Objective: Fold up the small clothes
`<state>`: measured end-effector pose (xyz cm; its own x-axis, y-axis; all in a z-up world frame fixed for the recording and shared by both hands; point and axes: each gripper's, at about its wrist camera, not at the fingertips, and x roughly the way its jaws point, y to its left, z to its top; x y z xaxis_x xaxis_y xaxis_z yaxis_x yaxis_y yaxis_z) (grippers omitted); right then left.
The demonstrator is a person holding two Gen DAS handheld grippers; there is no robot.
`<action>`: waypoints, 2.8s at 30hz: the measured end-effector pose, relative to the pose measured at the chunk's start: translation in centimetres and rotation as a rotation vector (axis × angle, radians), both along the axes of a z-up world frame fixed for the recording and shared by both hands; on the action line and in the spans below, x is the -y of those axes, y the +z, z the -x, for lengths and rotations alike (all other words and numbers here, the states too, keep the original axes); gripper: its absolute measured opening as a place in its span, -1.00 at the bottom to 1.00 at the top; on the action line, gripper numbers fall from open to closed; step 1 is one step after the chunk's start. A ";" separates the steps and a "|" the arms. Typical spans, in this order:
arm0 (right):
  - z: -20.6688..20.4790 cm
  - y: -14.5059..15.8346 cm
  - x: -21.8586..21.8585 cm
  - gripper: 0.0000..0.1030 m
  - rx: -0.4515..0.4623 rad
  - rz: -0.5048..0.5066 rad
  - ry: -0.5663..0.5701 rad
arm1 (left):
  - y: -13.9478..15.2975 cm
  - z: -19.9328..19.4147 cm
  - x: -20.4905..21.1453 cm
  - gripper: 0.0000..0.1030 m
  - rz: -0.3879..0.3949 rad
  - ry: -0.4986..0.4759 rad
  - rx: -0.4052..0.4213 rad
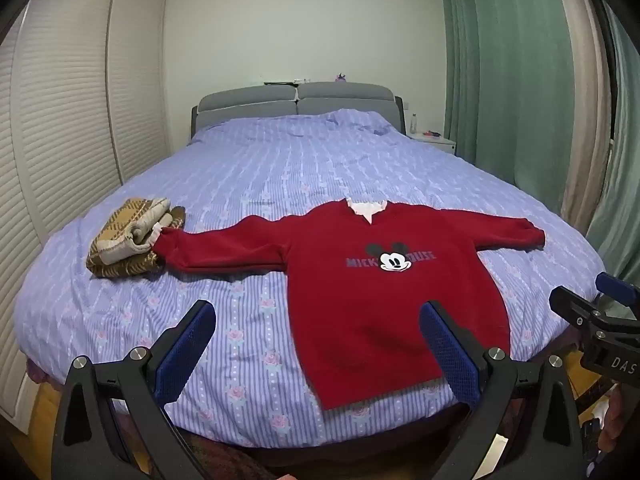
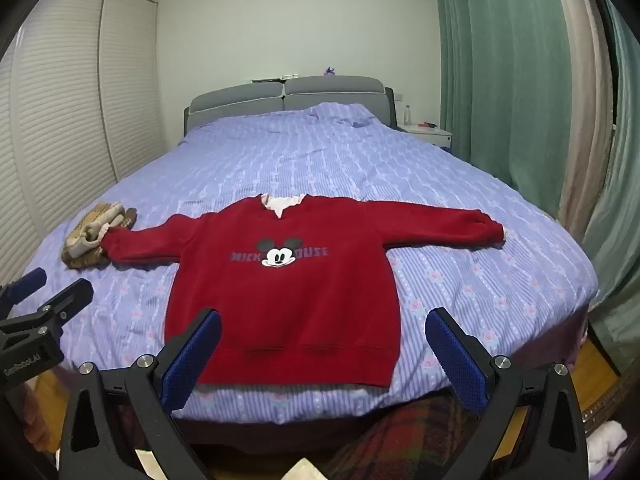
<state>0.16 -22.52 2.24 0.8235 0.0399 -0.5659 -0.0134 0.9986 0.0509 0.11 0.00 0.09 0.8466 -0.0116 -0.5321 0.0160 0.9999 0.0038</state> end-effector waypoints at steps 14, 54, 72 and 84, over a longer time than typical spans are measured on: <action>-0.1 -0.4 0.6 0.99 -0.001 -0.001 0.007 | 0.6 0.4 0.3 1.00 0.001 -0.008 0.039; 0.1 0.1 0.1 0.99 0.002 -0.001 0.004 | 0.7 1.0 0.2 1.00 -0.021 -0.005 0.078; 0.1 0.1 0.1 0.99 0.004 0.000 0.005 | 0.7 1.1 0.2 1.00 -0.019 -0.004 0.079; 0.1 0.1 0.2 0.99 0.002 0.002 0.005 | 0.7 1.1 0.2 1.00 -0.019 -0.004 0.078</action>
